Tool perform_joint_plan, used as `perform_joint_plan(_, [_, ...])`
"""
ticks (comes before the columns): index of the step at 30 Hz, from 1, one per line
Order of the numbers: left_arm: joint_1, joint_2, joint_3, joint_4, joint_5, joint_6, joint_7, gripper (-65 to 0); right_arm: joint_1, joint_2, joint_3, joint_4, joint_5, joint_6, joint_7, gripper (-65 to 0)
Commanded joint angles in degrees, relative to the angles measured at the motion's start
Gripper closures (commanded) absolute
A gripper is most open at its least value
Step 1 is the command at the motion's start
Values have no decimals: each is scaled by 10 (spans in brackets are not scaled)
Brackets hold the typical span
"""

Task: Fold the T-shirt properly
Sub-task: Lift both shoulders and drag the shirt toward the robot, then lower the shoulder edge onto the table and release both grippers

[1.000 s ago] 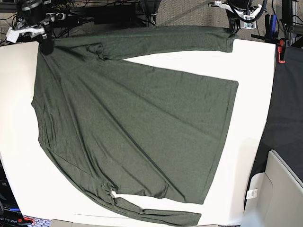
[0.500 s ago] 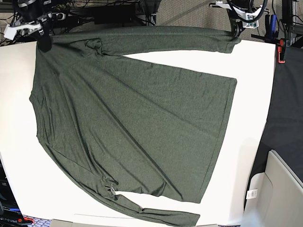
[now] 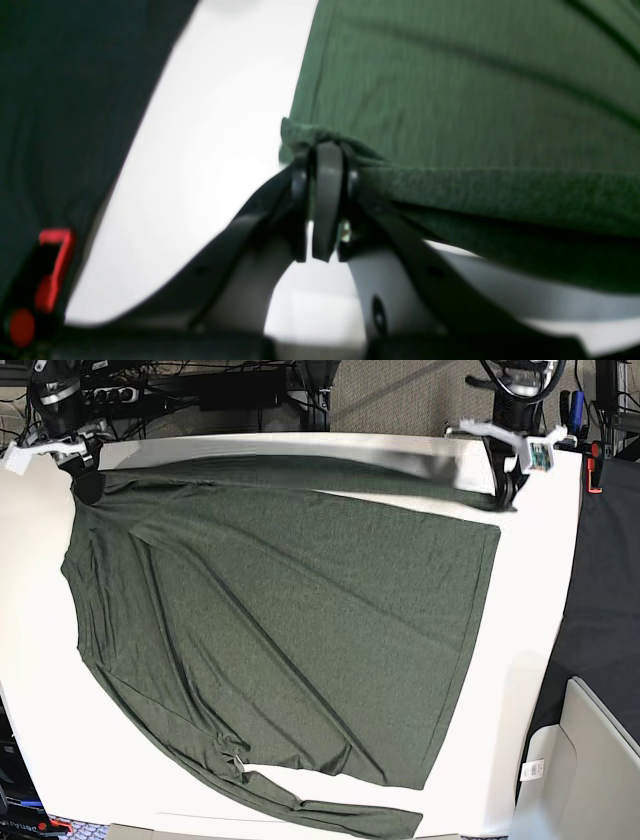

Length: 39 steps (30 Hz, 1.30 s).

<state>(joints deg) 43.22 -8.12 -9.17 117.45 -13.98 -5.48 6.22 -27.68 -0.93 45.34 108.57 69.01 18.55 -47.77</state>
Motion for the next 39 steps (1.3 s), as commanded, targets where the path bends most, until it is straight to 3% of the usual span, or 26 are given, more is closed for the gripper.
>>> perform_joint_plan(1, [-7,-2,-4,10,0,4,-2,0,10,5,1,7,5,9,14,-11])
perform_joint_plan(19, [-222,-11,1,-7,0,2,144,0,158,-44,0,-88,-124,9,14,-10])
perform_joint_plan(33, [-245,-11,1,-44,0,2,237,-4,159,-65,2,-92,-123,8,15,-12])
perform_joint_plan(39, [-245,-11,2,-47,0,2,238,-78,159,-72,2,-51,-123,5,16,-13])
